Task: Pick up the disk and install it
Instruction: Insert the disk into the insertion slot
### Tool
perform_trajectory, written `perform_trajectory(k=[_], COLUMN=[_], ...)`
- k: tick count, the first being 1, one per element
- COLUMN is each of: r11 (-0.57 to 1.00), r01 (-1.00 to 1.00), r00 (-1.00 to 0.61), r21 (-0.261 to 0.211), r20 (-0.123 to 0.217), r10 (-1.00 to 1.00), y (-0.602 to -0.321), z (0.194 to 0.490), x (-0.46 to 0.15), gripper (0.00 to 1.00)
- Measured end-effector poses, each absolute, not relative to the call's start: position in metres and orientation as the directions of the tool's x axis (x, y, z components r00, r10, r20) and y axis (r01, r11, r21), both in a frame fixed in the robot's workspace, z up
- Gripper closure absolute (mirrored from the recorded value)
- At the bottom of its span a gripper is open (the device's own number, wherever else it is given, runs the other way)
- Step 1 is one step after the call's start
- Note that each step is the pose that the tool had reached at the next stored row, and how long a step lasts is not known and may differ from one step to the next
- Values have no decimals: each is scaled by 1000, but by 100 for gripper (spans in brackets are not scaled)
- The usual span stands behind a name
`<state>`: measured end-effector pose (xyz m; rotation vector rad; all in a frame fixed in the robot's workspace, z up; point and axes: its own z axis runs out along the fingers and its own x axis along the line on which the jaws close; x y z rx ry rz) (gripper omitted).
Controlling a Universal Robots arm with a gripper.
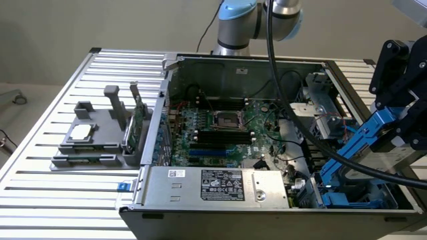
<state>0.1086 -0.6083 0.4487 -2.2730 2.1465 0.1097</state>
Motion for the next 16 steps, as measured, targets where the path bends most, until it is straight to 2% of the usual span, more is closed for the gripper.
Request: perform_trajectory(k=[10,16], r11=[-58,-58], r01=[-998,-998], r00=[56,55], r21=[39,39], r20=[-59,-55], r10=[-997,-997], y=[-608,-608], z=[448,438], x=[109,109], gripper=[67,67])
